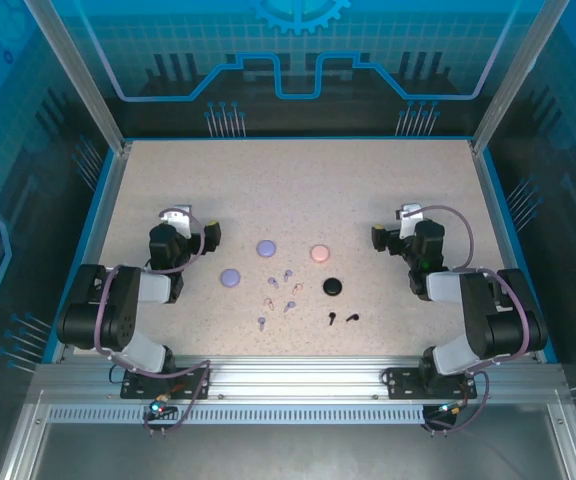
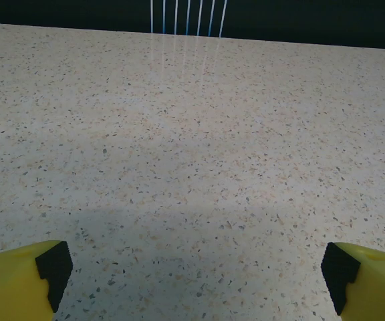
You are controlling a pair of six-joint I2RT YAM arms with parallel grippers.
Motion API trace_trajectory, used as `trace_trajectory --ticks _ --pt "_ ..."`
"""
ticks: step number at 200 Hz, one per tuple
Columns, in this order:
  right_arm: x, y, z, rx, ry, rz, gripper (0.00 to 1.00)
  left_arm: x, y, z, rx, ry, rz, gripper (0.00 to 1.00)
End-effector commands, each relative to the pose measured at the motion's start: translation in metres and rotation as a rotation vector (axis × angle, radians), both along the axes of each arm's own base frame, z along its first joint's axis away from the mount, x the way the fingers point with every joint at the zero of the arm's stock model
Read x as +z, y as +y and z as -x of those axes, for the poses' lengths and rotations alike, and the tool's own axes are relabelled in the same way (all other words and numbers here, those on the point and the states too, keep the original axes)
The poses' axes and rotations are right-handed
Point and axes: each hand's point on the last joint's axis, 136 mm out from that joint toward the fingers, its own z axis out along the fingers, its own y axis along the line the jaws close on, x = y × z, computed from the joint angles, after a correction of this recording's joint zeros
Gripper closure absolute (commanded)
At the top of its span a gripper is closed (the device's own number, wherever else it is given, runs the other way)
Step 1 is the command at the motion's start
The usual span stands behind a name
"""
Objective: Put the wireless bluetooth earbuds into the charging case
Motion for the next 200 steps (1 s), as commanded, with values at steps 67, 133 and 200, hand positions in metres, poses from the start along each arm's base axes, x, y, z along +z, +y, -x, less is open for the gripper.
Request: trace_trajectory --ticks 67,133,200 --pt "0.008 -0.004 -0.006 -0.001 -0.022 0.001 0.0 0.005 0.002 -0.004 0.004 -0.015 0.001 0.01" --pt "0.008 -0.003 -0.007 0.0 -0.021 0.0 0.0 0.005 0.002 -0.004 0.006 -0.013 0.002 0.01" --pt "0.018 -0.015 -0.008 -0.068 -0.017 -0.003 0.0 0.006 0.009 -0.003 0.049 -0.023 0.003 0.01"
